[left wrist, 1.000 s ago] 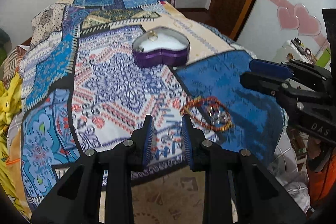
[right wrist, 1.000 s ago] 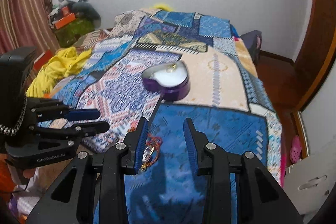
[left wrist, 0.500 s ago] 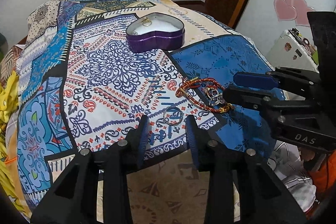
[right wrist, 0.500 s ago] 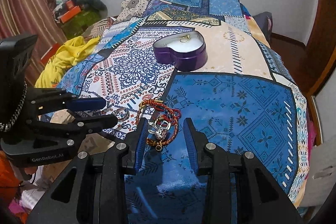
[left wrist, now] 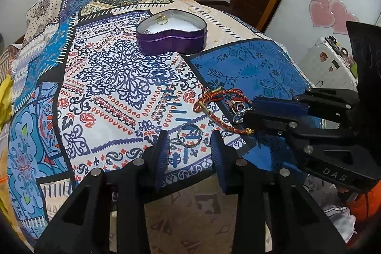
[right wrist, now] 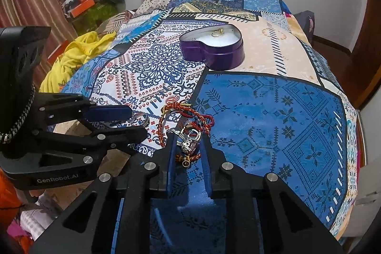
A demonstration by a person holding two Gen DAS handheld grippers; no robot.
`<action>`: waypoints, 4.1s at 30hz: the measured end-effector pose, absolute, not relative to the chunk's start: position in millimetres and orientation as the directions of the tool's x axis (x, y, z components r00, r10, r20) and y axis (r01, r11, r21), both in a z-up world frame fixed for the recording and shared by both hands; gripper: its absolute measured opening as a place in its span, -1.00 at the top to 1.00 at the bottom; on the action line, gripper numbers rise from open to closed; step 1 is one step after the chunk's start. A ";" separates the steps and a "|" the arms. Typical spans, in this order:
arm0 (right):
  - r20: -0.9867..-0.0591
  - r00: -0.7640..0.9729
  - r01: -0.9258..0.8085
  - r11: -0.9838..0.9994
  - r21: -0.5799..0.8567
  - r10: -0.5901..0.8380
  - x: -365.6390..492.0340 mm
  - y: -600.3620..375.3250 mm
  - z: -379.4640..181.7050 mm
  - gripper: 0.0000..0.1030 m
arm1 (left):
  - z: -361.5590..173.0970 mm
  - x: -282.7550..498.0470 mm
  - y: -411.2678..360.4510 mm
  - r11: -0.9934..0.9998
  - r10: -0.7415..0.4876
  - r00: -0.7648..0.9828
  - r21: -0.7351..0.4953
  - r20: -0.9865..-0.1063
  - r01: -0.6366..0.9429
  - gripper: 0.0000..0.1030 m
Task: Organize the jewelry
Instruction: 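Grasp the silver ring with the left tool while the right tool grasps a silver charm, then carry the silver ring and charm over the tin and release both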
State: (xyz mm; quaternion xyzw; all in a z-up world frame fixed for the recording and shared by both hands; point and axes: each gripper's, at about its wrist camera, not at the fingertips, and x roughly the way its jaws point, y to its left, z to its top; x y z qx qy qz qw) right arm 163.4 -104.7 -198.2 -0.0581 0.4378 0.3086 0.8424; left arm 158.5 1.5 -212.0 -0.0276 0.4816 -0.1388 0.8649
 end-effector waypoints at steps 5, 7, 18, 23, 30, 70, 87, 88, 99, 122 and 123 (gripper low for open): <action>-0.769 0.433 -0.573 0.802 0.167 0.470 162.4 -104.4 -196.5 0.72 | -213.8 161.7 1.1 0.959 -0.271 0.507 -0.184 -0.818 0.216 0.32; -0.766 0.437 -0.574 0.802 0.167 0.472 161.9 -104.8 -194.8 0.72 | -214.1 162.7 1.4 0.960 -0.268 0.514 -0.182 -0.815 0.211 0.39; -0.725 0.494 -0.547 0.820 0.171 0.481 167.3 -115.6 -174.6 0.72 | -207.7 162.3 9.5 0.969 -0.240 0.536 -0.162 -0.809 0.189 0.60; -0.706 0.520 -0.537 0.827 0.167 0.481 172.7 -118.4 -165.8 0.72 | -193.3 161.8 12.9 0.974 -0.219 0.570 -0.137 -0.792 0.183 0.60; -0.666 0.566 -0.525 0.835 0.164 0.486 182.1 -123.5 -147.0 0.72 | -166.5 165.4 20.2 0.977 -0.206 0.624 -0.120 -0.754 0.178 0.60; -0.679 0.553 -0.523 0.835 0.170 0.484 275.5 -91.5 -162.4 0.72 | -167.6 279.0 29.2 0.971 -0.235 0.658 -0.143 -0.716 0.190 0.60; -0.714 0.521 -0.544 0.826 0.144 0.467 288.6 -82.8 -173.0 0.72 | -188.5 299.4 22.7 0.966 -0.252 0.603 -0.155 -0.757 0.209 0.60; -0.717 0.516 -0.548 0.824 0.145 0.469 288.5 -82.3 -172.8 0.71 | -188.0 299.0 22.6 0.966 -0.248 0.603 -0.152 -0.758 0.207 0.60; -0.708 0.520 -0.545 0.824 0.156 0.478 281.0 -84.9 -159.3 0.70 | -177.0 291.5 28.3 0.969 -0.244 0.608 -0.159 -0.756 0.192 0.59; -0.657 0.627 -0.524 0.851 0.042 0.418 218.4 -102.5 -122.8 0.47 | -130.9 218.9 32.1 0.978 -0.207 0.670 -0.124 -0.713 0.170 0.18; -0.659 0.627 -0.521 0.852 0.042 0.416 215.5 -104.0 -123.2 0.47 | -130.3 215.8 31.7 0.978 -0.207 0.670 -0.123 -0.713 0.170 0.19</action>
